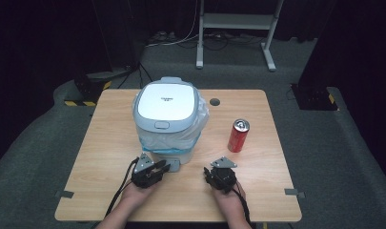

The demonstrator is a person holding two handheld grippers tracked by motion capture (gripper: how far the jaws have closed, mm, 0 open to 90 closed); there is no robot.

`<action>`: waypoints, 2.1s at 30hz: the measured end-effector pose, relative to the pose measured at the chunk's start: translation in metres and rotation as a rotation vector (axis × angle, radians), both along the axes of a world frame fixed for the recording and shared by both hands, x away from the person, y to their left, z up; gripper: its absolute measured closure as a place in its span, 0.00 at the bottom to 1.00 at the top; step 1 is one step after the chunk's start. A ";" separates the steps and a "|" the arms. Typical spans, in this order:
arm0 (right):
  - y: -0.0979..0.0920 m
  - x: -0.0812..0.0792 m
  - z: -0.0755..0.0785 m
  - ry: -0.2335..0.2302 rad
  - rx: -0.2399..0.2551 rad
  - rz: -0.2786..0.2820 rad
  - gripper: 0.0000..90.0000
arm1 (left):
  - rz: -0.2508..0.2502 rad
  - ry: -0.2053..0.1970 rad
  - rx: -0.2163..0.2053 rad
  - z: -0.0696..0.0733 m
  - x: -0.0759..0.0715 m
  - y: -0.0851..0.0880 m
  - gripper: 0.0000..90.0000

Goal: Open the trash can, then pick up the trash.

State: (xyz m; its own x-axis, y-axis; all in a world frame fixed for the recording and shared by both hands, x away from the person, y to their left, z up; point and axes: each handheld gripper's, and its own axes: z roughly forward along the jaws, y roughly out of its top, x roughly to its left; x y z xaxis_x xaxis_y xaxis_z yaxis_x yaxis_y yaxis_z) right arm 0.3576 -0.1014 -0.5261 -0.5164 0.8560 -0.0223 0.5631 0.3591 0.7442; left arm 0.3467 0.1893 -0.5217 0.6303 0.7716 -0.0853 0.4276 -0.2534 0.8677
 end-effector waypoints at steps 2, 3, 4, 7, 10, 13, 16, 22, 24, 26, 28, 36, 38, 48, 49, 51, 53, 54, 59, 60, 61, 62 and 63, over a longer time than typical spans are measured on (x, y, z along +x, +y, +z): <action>0.000 0.000 0.000 0.003 -0.001 0.000 0.61 | 0.000 0.009 0.003 0.000 0.000 -0.001 0.78; 0.000 0.000 0.000 0.003 -0.001 -0.001 0.61 | -0.001 0.014 0.010 0.001 0.001 -0.001 0.78; 0.000 0.000 0.000 0.002 -0.002 0.000 0.61 | -0.003 0.022 0.008 0.001 0.002 -0.001 0.78; 0.001 0.000 0.000 0.001 -0.005 0.001 0.61 | -0.010 0.033 0.002 0.001 0.003 0.000 0.78; 0.001 0.000 0.000 0.001 -0.009 0.002 0.61 | -0.008 0.028 0.012 0.001 0.002 0.000 0.78; 0.002 0.000 0.000 0.003 -0.012 0.000 0.61 | -0.006 0.028 0.018 0.001 0.002 -0.001 0.77; 0.002 0.000 0.000 0.004 -0.013 0.001 0.61 | -0.010 0.019 0.034 0.001 0.001 -0.003 0.76; 0.002 0.000 0.000 0.005 -0.012 -0.002 0.61 | -0.006 0.020 0.058 0.001 0.001 -0.003 0.75; 0.002 0.000 0.000 0.006 -0.012 -0.002 0.61 | -0.003 0.023 0.063 0.001 0.002 -0.004 0.74; 0.002 0.000 0.000 0.006 -0.012 -0.002 0.61 | -0.004 0.034 0.059 0.000 0.002 -0.005 0.73; 0.002 0.000 0.000 0.004 -0.014 0.001 0.61 | 0.001 0.034 0.085 0.000 0.002 -0.006 0.73; 0.002 0.000 0.000 0.004 -0.013 0.001 0.61 | -0.008 0.057 0.134 -0.001 0.003 -0.013 0.68; 0.002 -0.001 0.000 0.007 -0.011 -0.002 0.61 | -0.011 0.070 0.125 -0.002 0.005 -0.011 0.68; 0.000 -0.002 0.000 -0.020 -0.001 -0.007 0.60 | -0.010 0.076 0.119 -0.002 0.005 -0.012 0.68; -0.001 -0.003 0.001 -0.029 0.006 -0.011 0.60 | -0.010 0.075 0.120 -0.002 0.005 -0.012 0.68; -0.003 -0.004 0.002 -0.045 0.016 -0.022 0.57 | -0.011 0.077 0.118 -0.001 0.006 -0.012 0.68; -0.006 -0.005 0.003 -0.069 0.029 -0.027 0.54 | -0.012 0.078 0.121 -0.001 0.006 -0.012 0.68; -0.008 -0.006 0.004 -0.078 0.034 -0.031 0.54 | -0.013 0.078 0.120 -0.001 0.006 -0.012 0.68; -0.021 -0.007 0.011 -0.170 -0.004 -0.067 0.49 | -0.013 0.078 0.118 -0.001 0.006 -0.012 0.68; -0.024 -0.007 0.013 -0.182 -0.009 -0.078 0.48 | -0.013 0.077 0.118 -0.001 0.006 -0.012 0.68; -0.028 -0.006 0.015 -0.188 -0.007 -0.090 0.48 | -0.015 0.078 0.121 -0.001 0.006 -0.012 0.68; -0.031 -0.006 0.017 -0.193 -0.003 -0.101 0.48 | -0.016 0.080 0.119 -0.001 0.006 -0.012 0.67; -0.035 -0.006 0.018 -0.200 0.001 -0.114 0.47 | -0.015 0.080 0.116 -0.001 0.006 -0.012 0.67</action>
State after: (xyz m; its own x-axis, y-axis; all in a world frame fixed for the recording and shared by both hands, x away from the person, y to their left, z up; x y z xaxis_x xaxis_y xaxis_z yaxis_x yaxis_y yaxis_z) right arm 0.3516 -0.1365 -0.5077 -0.4017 0.9087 -0.1139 0.4415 0.3011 0.8452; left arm 0.3525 0.1773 -0.5231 0.6369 0.7695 -0.0468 0.4896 -0.3568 0.7956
